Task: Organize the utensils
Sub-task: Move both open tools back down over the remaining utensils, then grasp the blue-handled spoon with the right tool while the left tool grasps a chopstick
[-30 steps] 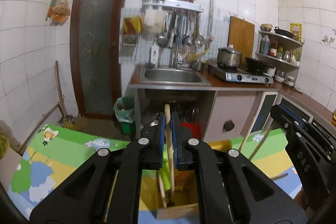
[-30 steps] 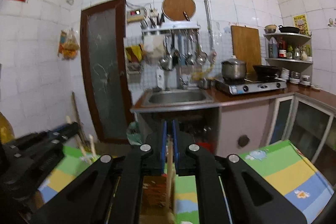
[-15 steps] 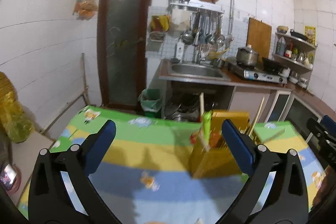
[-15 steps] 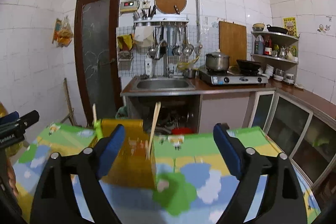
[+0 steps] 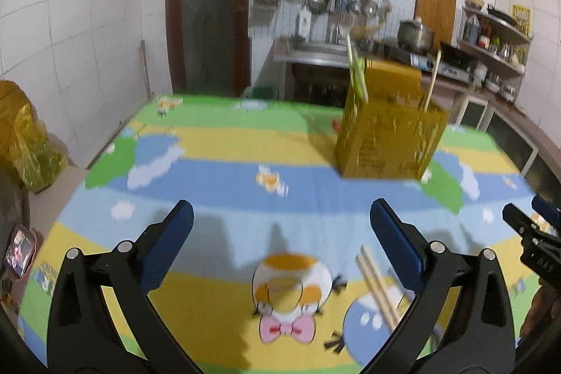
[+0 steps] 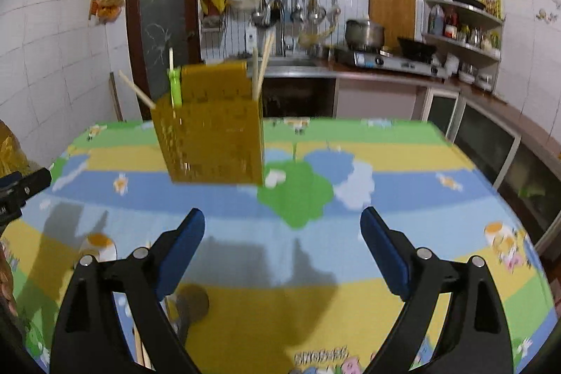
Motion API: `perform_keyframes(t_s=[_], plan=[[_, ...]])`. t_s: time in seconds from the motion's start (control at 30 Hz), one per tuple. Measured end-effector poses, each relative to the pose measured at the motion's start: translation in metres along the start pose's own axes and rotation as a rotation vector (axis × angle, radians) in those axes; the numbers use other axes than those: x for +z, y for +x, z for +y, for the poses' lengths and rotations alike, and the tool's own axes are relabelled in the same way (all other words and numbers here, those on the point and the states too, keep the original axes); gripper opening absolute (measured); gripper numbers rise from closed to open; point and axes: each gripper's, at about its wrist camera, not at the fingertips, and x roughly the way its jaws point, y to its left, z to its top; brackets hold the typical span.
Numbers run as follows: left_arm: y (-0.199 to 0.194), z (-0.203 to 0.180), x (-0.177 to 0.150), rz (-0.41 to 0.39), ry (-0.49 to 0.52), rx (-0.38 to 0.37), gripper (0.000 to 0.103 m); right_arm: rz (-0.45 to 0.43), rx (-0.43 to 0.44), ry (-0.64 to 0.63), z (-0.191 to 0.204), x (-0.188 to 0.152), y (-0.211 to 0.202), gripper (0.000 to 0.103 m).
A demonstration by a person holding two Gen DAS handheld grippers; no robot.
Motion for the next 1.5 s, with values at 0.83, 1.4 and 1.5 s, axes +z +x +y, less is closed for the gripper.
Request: perform_keyframes(t_s=[0.83, 1.4, 1.5], plan=[[0.059, 0.005, -0.049, 0.242, 0.042, 0.064, 0.097, 0.291, 0.036, -0.018, 0.061, -0.062, 0.049, 0.088], [0.058, -0.005, -0.052, 0.291, 0.024, 0.055, 0.097, 0.326, 0.061, -0.021, 0.076, -0.066, 0.052, 0.036], [0.061, -0.010, -0.053, 0.311, -0.015, 0.037, 0.097, 0.325, 0.086, -0.006, 0.066, -0.064, 0.051, 0.036]])
